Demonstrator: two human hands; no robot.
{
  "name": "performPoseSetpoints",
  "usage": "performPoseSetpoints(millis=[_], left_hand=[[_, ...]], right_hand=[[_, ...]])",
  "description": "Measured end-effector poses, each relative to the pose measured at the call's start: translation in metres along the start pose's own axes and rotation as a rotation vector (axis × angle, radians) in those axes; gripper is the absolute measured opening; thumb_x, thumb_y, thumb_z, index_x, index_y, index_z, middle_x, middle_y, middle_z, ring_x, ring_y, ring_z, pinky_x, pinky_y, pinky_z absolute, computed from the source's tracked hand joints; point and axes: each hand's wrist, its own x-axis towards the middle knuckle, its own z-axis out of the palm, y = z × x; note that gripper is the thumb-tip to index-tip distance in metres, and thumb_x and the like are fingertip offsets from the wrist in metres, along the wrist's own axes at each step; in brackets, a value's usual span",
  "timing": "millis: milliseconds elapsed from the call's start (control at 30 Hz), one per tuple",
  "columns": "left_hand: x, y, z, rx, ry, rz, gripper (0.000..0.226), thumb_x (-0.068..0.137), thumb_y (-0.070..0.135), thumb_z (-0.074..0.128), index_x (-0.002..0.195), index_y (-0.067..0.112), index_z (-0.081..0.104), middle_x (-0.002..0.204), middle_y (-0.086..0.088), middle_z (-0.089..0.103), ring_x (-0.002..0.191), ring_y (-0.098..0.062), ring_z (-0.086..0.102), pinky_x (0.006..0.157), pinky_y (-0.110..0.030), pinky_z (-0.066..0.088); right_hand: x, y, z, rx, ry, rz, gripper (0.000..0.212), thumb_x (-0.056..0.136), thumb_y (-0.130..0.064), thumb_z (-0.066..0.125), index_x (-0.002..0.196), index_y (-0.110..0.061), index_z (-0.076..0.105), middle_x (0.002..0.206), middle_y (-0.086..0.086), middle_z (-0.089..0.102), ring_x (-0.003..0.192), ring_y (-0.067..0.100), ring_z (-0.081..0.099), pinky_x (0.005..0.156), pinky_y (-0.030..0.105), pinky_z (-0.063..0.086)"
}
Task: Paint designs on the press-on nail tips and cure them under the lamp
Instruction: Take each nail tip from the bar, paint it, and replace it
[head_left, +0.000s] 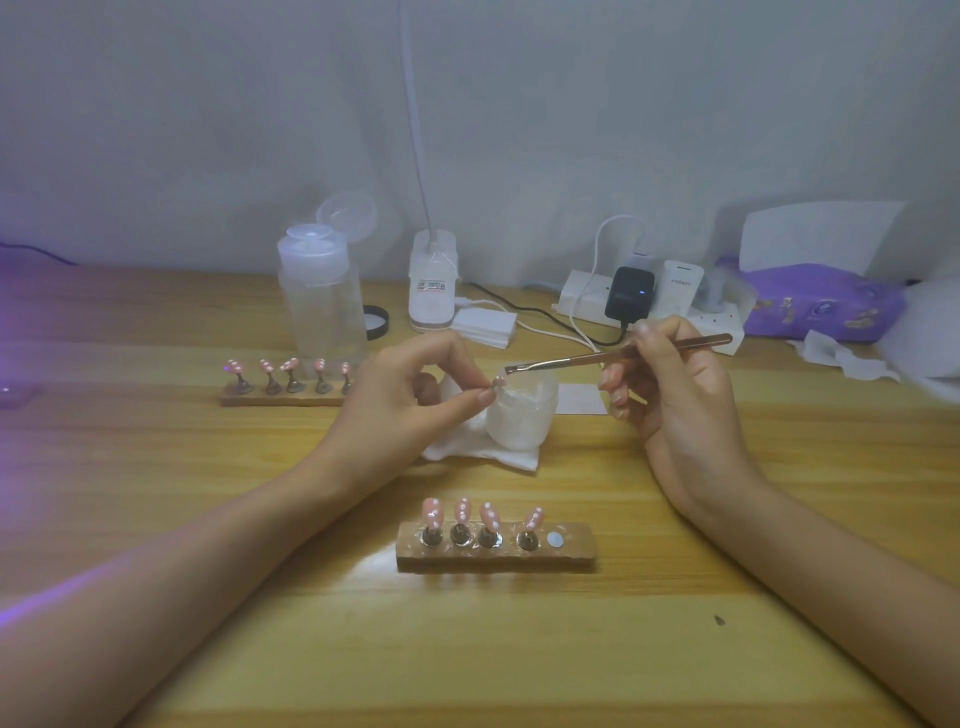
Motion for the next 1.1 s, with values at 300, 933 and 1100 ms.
performPoseSetpoints(millis=[300,933,1100], left_hand=[[-0.001,0.001,0.0,-0.03,0.005,-0.049,0.019,0.086,0.007,0.074,0.074,0.013,0.062,0.054,0.024,0.057,0.043,-0.001,0.038,0.046,-0.008,0.028],[-0.001,-0.001,0.0,-0.001,0.0,-0.025,0.016,0.088,0.008,0.073,0.077,0.011,0.062,0.052,0.028,0.053,0.043,-0.002,0.035,0.046,-0.006,0.026],[-0.001,-0.002,-0.001,0.027,0.02,-0.009,0.016,0.087,0.007,0.074,0.077,0.012,0.062,0.052,0.029,0.052,0.042,-0.001,0.034,0.046,-0.006,0.026]], right_hand=[[-0.001,-0.002,-0.001,-0.093,0.029,-0.076,0.025,0.103,-0.016,0.049,0.079,-0.018,0.047,0.057,0.001,0.062,0.051,0.012,0.055,0.045,0.02,0.042],[0.009,-0.017,0.006,-0.348,-0.126,-0.223,0.025,0.103,-0.017,0.052,0.079,-0.016,0.046,0.058,0.007,0.061,0.049,0.019,0.051,0.043,0.025,0.043],[0.005,-0.008,-0.004,-0.157,0.031,-0.107,0.027,0.103,-0.017,0.05,0.076,-0.018,0.047,0.055,0.0,0.059,0.05,0.013,0.053,0.044,0.021,0.041]])
